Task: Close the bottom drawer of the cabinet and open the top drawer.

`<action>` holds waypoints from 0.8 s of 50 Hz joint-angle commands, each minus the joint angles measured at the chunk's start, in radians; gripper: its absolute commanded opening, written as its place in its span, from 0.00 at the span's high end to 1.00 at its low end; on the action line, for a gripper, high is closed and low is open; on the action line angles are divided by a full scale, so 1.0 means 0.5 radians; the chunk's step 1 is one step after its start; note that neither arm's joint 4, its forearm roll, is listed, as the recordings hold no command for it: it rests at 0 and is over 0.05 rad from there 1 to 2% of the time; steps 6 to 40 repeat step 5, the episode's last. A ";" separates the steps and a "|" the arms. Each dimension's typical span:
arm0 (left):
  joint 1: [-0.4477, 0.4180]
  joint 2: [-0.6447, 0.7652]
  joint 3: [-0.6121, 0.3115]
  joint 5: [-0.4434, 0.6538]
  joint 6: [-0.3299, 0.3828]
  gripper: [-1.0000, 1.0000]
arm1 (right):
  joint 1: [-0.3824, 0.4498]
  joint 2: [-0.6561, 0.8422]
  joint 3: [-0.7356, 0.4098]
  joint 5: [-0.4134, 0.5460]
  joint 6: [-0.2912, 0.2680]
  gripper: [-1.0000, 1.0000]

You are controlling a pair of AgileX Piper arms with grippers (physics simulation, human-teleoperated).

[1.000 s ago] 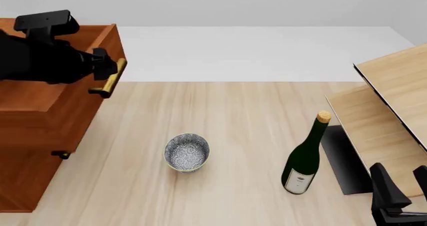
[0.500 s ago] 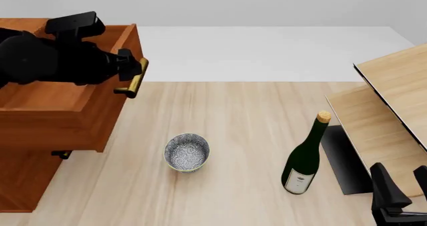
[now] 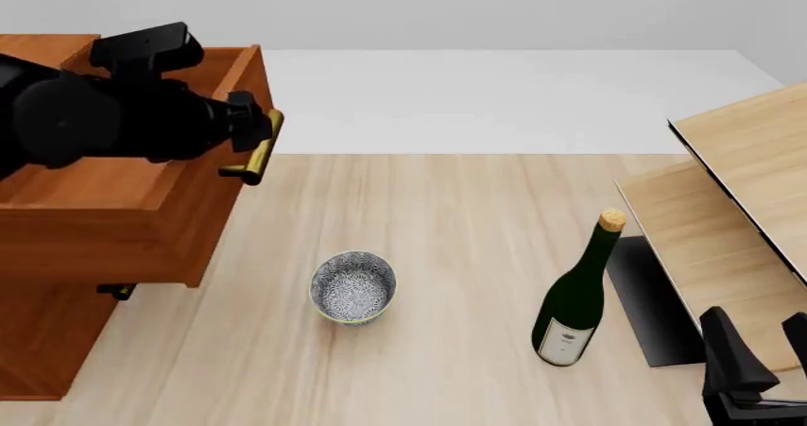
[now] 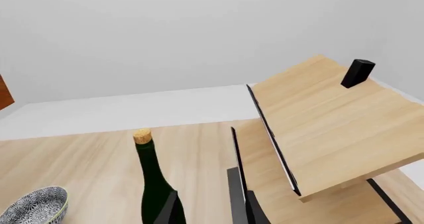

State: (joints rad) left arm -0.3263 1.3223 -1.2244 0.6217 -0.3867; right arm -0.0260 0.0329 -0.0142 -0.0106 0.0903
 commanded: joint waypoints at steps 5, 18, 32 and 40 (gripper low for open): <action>-0.261 0.038 -0.033 -0.074 0.005 0.00 | 0.002 -0.004 0.000 0.005 0.000 0.00; -0.261 0.038 -0.033 -0.074 0.005 0.00 | 0.002 -0.004 0.000 0.005 0.000 0.00; -0.261 0.038 -0.033 -0.074 0.005 0.00 | 0.002 -0.004 0.000 0.005 0.000 0.00; -0.261 0.038 -0.033 -0.074 0.005 0.00 | 0.002 -0.004 0.000 0.005 0.000 0.00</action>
